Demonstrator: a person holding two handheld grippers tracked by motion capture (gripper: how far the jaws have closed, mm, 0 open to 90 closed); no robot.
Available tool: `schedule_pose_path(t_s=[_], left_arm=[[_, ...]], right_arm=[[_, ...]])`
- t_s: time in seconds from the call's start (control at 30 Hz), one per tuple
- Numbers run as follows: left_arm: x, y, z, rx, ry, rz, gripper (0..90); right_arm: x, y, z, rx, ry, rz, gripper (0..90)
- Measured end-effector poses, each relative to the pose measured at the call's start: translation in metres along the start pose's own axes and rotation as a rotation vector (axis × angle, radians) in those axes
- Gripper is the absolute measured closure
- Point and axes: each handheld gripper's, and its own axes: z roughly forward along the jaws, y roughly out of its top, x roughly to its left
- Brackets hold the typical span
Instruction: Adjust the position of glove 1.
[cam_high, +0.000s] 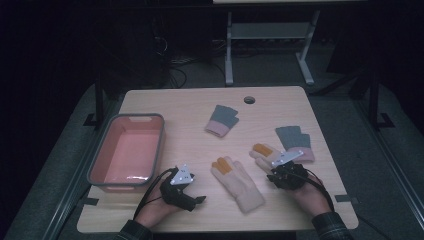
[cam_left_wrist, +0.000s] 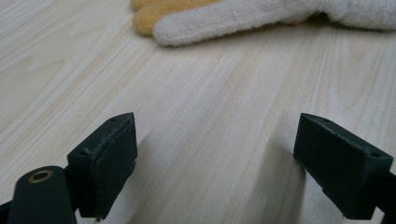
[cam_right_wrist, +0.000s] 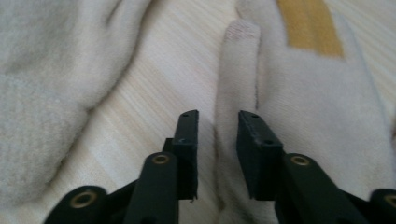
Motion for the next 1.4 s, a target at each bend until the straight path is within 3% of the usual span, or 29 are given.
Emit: schedule_pose_path(t_s=[0.2, 0.33, 0.47, 0.67, 0.97, 1.03, 1.1, 1.2, 1.4], left_arm=[[0.0, 0.0, 0.0, 0.001, 0.0, 0.002, 12.7], [0.0, 0.0, 0.0, 0.002, 0.0, 0.002, 12.7], [0.0, 0.0, 0.0, -0.001, -0.001, 0.001, 12.7], [0.0, 0.001, 0.001, -0.002, -0.004, 0.001, 12.7], [-0.001, 0.001, 0.001, -0.004, -0.005, -0.004, 12.7], [-0.001, 0.001, 0.001, -0.007, -0.005, -0.006, 12.7], [0.0, 0.001, 0.001, -0.001, -0.004, 0.001, 12.7], [0.0, 0.001, 0.001, 0.0, -0.003, 0.002, 12.7], [0.0, 0.001, 0.001, -0.002, -0.001, 0.004, 12.7]], right_arm=[[-0.006, -0.004, 0.0, -0.016, -0.004, 0.038, 87.0], [-0.007, -0.004, 0.001, -0.028, 0.004, 0.049, 89.8], [-0.009, -0.003, -0.004, -0.053, 0.061, 0.067, 90.0], [-0.007, 0.01, -0.028, -0.2, 0.106, 0.086, 90.0], [-0.003, 0.028, -0.064, -0.374, 0.183, 0.087, 90.0], [-0.005, 0.027, -0.062, -0.355, 0.16, 0.088, 90.0], [-0.013, 0.02, -0.053, -0.323, 0.158, 0.12, 90.0], [-0.023, 0.012, -0.038, -0.257, 0.121, 0.153, 90.0], [-0.04, 0.006, -0.023, -0.193, 0.048, 0.171, 89.9]])
